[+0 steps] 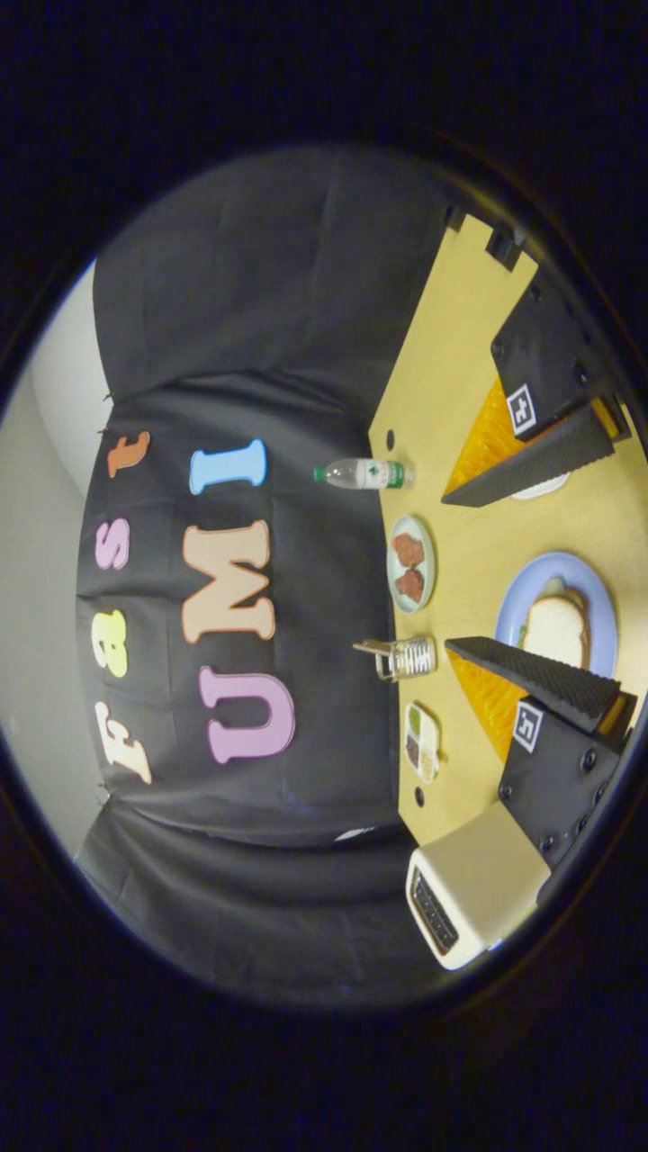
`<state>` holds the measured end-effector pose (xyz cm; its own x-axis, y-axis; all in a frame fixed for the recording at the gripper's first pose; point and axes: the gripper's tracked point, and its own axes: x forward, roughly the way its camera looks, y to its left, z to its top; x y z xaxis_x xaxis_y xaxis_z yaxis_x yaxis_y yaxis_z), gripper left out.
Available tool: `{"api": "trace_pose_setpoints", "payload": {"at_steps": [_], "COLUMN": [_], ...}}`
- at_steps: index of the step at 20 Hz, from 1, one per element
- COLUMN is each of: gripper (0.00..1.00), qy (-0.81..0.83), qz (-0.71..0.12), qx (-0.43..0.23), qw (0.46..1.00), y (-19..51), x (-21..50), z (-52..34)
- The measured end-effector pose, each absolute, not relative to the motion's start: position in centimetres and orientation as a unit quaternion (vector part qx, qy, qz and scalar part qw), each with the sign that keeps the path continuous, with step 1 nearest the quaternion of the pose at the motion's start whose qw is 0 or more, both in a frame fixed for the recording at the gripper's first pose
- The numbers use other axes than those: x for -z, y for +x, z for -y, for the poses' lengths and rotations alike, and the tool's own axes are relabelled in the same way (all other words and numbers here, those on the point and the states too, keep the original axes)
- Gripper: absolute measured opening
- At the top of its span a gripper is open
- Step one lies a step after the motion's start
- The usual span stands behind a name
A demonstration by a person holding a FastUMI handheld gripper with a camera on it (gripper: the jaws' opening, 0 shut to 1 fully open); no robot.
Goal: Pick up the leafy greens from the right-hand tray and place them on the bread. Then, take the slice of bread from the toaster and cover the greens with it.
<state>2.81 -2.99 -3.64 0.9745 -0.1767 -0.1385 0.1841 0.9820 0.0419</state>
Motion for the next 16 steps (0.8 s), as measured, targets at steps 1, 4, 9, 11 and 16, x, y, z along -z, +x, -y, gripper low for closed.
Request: {"api": "trace_pose_setpoints", "payload": {"at_steps": [1, 4, 9, 11, 16], "gripper": [0.91, 0.91, 0.95, 0.95, 0.95], "qy": [0.018, -0.016, -0.048, -0.046, -0.046], "qz": [-0.066, -0.078, -0.053, -0.053, -0.06], "qx": [0.087, 0.082, 0.042, 0.038, 0.035], "qw": [0.994, 0.993, 0.997, 0.997, 0.996], "y": [3.1, 4.3, 4.2, 3.7, 2.8], "x": [3.7, 4.6, 4.8, 5.3, 6.5], "z": [2.8, 1.6, -2.0, -2.4, -3.1]}}
